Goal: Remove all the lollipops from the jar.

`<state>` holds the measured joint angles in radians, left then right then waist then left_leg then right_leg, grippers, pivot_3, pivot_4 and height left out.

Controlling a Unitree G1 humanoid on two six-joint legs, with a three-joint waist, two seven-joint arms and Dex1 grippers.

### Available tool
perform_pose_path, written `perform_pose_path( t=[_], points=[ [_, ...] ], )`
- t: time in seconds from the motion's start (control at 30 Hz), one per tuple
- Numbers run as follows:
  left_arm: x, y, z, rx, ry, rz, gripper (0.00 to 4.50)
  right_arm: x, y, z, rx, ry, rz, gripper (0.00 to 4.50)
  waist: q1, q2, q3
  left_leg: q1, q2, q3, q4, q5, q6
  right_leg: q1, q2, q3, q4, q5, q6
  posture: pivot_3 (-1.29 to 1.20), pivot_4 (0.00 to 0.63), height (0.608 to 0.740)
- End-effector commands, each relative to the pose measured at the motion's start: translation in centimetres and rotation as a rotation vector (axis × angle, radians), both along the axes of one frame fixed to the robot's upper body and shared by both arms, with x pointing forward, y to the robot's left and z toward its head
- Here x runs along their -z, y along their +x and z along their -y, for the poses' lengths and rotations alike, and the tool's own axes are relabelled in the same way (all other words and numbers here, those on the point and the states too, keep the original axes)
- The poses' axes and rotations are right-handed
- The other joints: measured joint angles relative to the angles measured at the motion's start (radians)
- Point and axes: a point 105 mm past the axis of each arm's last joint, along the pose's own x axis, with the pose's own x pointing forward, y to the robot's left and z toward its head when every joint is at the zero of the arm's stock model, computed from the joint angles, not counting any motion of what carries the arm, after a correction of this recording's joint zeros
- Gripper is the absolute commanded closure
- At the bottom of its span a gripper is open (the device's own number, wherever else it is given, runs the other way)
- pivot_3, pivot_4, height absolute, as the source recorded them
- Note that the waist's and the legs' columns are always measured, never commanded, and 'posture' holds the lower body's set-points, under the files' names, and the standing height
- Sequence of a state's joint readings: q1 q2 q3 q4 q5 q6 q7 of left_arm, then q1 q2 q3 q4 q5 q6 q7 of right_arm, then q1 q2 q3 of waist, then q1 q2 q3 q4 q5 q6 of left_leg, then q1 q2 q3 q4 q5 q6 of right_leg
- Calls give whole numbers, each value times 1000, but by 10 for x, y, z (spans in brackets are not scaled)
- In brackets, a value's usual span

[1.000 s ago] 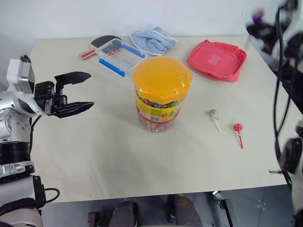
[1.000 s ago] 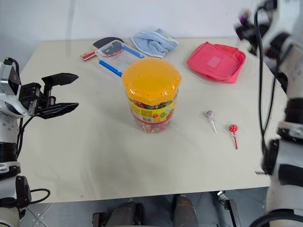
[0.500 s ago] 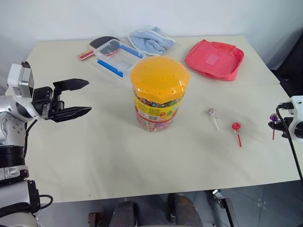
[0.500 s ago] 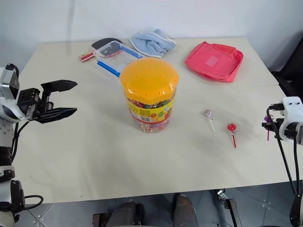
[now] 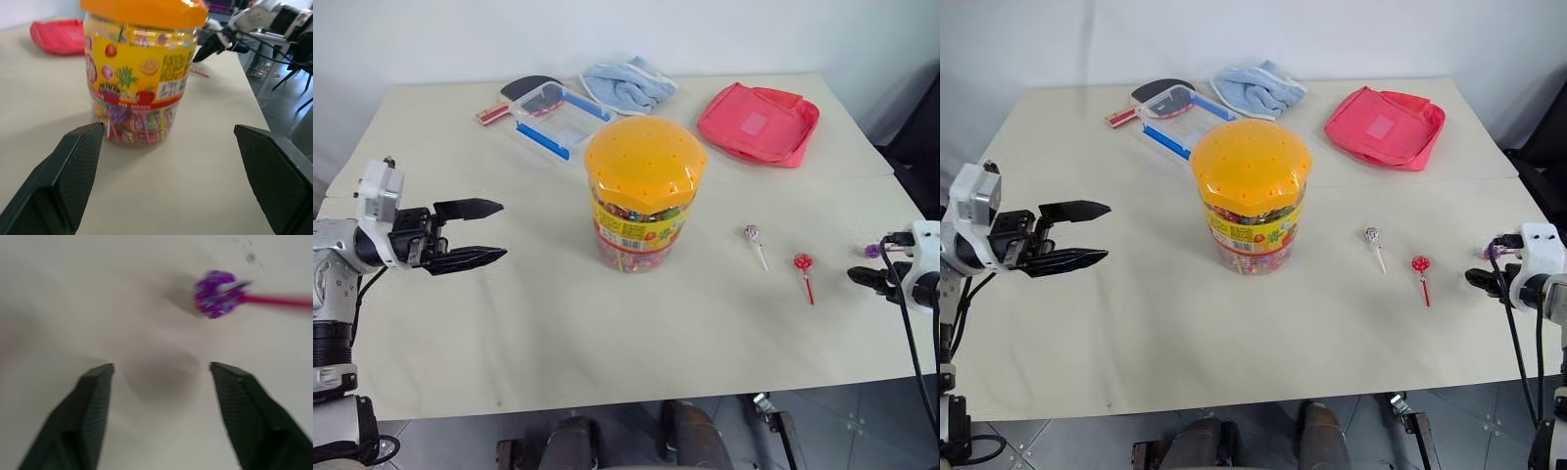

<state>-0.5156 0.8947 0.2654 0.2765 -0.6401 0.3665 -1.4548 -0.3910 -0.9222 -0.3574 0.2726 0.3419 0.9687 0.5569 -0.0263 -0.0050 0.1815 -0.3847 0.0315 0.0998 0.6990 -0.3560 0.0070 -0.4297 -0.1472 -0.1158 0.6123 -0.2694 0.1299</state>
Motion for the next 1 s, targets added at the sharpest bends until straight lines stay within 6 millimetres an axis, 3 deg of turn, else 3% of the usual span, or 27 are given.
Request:
perform_pose_path(
  t=[0.03,0.23,0.43,0.57,0.7,0.87,1.0],
  points=[
    [-6,-5,1,6,-20,43,0,-21,-1,-12,-61,2,85,35,0,0,0,0,0,0,0,0,0,0,0,0,0,0,0,0,150,740],
    [-1,-10,-3,1,-19,42,0,-65,-5,-46,-277,3,318,35,3,0,0,0,0,0,0,0,0,0,0,0,0,0,0,0,150,740],
    [3,-11,-14,-33,-23,22,0,-95,-16,-109,-653,24,506,35,3,0,0,1,0,0,0,0,0,1,0,0,0,0,0,0,150,740],
    [8,-13,-22,-55,-30,-6,0,-87,-26,-139,-879,42,511,35,3,0,0,1,0,0,0,0,0,1,0,0,0,0,0,0,150,740],
    [16,-18,-34,-81,-19,-40,0,-74,-29,-155,-1050,-22,465,35,3,0,0,1,0,0,1,0,0,1,0,0,0,0,0,0,150,740],
    [26,-32,-55,-133,21,-69,0,-64,-38,-156,-1180,-36,426,35,1,0,0,1,0,0,0,0,0,1,0,0,0,0,0,0,150,740],
    [28,-37,-58,-156,16,-57,0,-64,-28,-157,-1129,-42,473,35,4,0,0,1,0,0,1,0,0,1,0,0,0,0,0,0,150,740]
  ],
)
